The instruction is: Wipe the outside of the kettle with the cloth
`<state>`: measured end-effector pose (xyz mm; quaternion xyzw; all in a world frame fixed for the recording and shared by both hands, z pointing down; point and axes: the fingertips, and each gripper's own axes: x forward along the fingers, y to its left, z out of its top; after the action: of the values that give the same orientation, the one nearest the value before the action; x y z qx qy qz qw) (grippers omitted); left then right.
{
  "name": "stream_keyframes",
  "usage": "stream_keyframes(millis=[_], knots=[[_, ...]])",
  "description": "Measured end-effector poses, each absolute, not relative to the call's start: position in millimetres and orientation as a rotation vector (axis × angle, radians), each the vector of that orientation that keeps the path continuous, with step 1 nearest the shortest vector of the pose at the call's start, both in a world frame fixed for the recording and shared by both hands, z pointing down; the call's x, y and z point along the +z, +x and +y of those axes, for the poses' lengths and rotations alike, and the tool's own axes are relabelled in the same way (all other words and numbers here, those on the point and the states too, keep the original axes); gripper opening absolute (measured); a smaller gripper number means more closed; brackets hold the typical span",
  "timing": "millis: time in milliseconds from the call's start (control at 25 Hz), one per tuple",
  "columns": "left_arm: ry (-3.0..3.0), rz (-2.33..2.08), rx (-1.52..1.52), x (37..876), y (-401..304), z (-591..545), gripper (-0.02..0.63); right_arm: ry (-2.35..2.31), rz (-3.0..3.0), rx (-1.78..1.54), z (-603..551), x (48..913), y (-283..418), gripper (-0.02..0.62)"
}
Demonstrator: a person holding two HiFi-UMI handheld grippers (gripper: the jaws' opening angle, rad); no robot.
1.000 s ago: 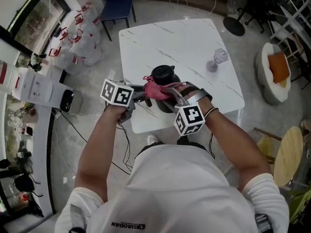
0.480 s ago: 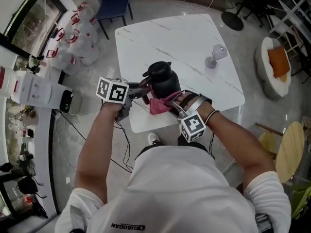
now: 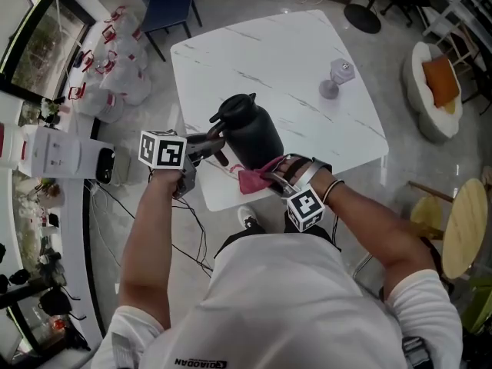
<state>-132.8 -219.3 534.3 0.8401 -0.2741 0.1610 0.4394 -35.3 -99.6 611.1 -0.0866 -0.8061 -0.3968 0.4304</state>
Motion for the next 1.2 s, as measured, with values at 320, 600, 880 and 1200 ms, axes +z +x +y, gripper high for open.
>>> stream_keyframes(millis=[320,600,880,1200], knots=[[2.064,-0.707,0.376,541,-140,-216,0.117,-0.205,-2.088,-0.752,-82,632,-15,0.107],[2.068,-0.763,0.281,542,-142,-209,0.118,0.223,-2.527,0.007,-120,534,-17,0.112],[2.130,-0.832,0.270,538,-138,-193,0.117,0.771,-2.766,1.076,-204,452,-5,0.112],[2.126,-0.880,0.264,542,-138,-183,0.117,0.866,-2.619,1.483,-239,468,-39,0.110]])
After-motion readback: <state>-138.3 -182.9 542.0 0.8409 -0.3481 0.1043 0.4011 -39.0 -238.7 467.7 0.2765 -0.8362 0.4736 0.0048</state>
